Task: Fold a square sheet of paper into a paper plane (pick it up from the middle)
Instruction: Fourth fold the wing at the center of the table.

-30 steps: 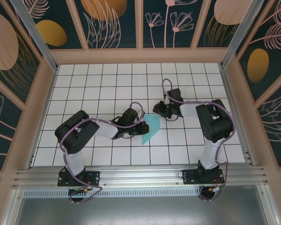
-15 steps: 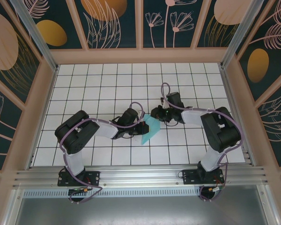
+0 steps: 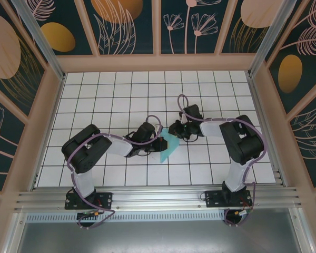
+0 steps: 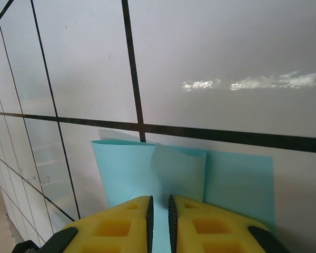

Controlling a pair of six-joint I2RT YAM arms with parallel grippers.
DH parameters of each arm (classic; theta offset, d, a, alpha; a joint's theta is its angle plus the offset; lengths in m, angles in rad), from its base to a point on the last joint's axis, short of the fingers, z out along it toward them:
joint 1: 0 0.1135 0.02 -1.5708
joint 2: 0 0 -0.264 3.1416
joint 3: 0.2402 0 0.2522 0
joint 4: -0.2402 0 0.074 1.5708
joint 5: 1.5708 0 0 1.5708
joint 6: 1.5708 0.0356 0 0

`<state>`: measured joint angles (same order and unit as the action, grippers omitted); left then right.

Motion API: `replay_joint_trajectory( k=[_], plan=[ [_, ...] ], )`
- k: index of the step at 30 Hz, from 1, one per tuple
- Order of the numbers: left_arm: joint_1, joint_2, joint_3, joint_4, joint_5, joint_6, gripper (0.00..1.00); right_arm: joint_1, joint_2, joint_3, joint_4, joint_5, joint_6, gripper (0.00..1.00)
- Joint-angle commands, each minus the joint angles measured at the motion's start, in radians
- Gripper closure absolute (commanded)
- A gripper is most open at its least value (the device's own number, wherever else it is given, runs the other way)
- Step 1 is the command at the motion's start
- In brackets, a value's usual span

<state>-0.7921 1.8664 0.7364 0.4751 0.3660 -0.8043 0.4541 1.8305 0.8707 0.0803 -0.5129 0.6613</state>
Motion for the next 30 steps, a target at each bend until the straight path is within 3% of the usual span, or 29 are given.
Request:
replay_joint_trajectory(
  k=[1,18,24,30],
  plan=[
    [0.003,0.078,-0.078,-0.256,-0.085,0.036,1.0,-0.071,0.058,0.027,0.018,0.131,-0.013,0.79],
    [0.003,0.074,-0.088,-0.251,-0.081,0.034,1.0,-0.126,0.11,0.129,-0.029,0.111,-0.049,0.79],
    [0.002,0.077,-0.076,-0.253,-0.078,0.037,1.0,-0.138,0.027,0.144,-0.059,0.076,-0.1,0.77],
    [0.002,0.077,-0.061,-0.256,-0.067,0.049,1.0,-0.116,-0.1,0.023,0.005,0.0,-0.088,0.75]
  ],
)
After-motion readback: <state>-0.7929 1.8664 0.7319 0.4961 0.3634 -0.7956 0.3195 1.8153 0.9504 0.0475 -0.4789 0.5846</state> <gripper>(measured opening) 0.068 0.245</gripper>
